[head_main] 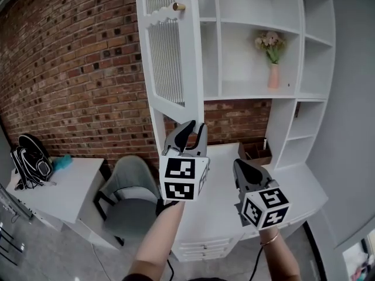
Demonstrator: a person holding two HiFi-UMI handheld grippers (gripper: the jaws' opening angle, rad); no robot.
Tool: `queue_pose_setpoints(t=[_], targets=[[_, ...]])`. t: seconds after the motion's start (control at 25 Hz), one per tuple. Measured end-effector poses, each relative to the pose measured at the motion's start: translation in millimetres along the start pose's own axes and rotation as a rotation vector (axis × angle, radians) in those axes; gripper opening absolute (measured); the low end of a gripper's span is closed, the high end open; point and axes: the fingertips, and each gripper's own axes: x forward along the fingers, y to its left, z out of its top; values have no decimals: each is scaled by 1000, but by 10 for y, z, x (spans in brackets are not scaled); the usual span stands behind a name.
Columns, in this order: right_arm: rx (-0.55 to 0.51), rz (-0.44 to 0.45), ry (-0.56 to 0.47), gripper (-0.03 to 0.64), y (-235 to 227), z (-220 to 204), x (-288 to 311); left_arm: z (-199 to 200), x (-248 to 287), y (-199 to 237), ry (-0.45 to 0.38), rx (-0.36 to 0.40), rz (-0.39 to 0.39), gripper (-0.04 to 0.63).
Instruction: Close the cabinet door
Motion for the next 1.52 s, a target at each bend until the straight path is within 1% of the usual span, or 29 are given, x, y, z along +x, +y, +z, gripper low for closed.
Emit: queue_pose_setpoints(t=[0.2,0.32,0.36,0.4,0.48,0.64,0.8,0.96,1.28,1.52], targets=[[-6,-13,21,0,-112,-115,53,-110,430,-123,31,-1,-30,101],[-1,-19,28,0,-210,-151,97,-161,706,-176,62,30,-29,101],[0,-21,30,1,-249,-166,115,-191,790,-160,73,37,-16,101],[1,-23,30,0,-289,-179,137,-227,867,-113,82,39,2,86],[1,-27,33,2,-361,-196,192,-308,993,19,99,28,24,84],[11,-36,35,0,-529,-235,328,-506,1208,106,133,2,-4,86],[18,-31,37,0,-641,-270,491,-593,1353,96,125,-5,-14,85],[17,-31,48,2,-692,-311,609,-621,1485,157,130,-11,-8,59],[24,-30,66,1,-800,-381,805,-672,1675,257,130,-6,28,28],[23,-27,65,1,-841,-417,955,-711,1789,293,136,-10,47,23]])
